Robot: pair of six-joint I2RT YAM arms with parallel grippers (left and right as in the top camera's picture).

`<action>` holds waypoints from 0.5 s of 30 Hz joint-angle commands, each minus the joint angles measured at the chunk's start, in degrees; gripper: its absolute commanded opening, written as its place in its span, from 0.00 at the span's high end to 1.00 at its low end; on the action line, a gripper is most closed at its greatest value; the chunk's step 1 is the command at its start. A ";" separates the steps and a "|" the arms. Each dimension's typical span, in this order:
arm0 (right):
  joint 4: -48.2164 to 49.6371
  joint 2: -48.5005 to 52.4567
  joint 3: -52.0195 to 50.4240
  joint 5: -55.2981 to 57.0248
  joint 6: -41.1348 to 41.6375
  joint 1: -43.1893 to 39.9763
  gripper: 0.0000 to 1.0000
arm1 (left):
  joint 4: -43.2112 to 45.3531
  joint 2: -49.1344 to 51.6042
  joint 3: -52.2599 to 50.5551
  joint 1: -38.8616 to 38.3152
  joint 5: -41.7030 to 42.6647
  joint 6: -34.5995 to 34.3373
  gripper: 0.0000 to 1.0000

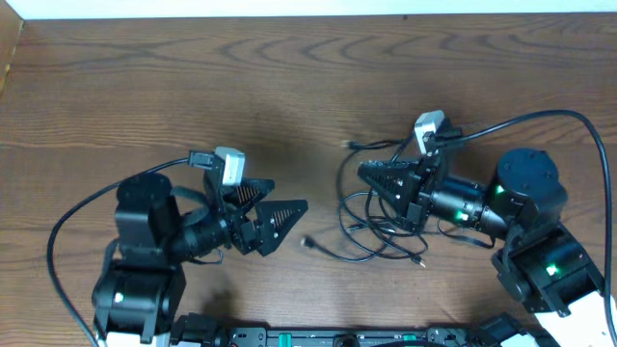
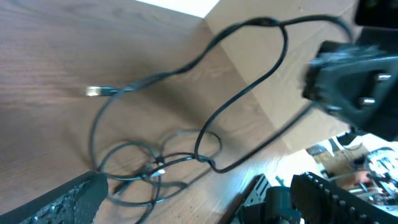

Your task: Untangle cables

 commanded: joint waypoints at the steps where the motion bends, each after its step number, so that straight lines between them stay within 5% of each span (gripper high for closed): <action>1: 4.07 -0.15 0.59 -12.76 4.26 -1.01 0.99 | 0.20 2.80 0.92 -0.09 2.54 2.21 0.02; 8: 10.86 -0.04 0.59 -17.29 7.89 -1.01 0.99 | 5.57 10.21 0.92 -4.76 13.92 5.07 0.02; 15: 10.88 3.10 0.59 -16.20 7.74 -2.08 0.99 | 12.63 12.20 0.92 -15.30 8.02 5.20 0.02</action>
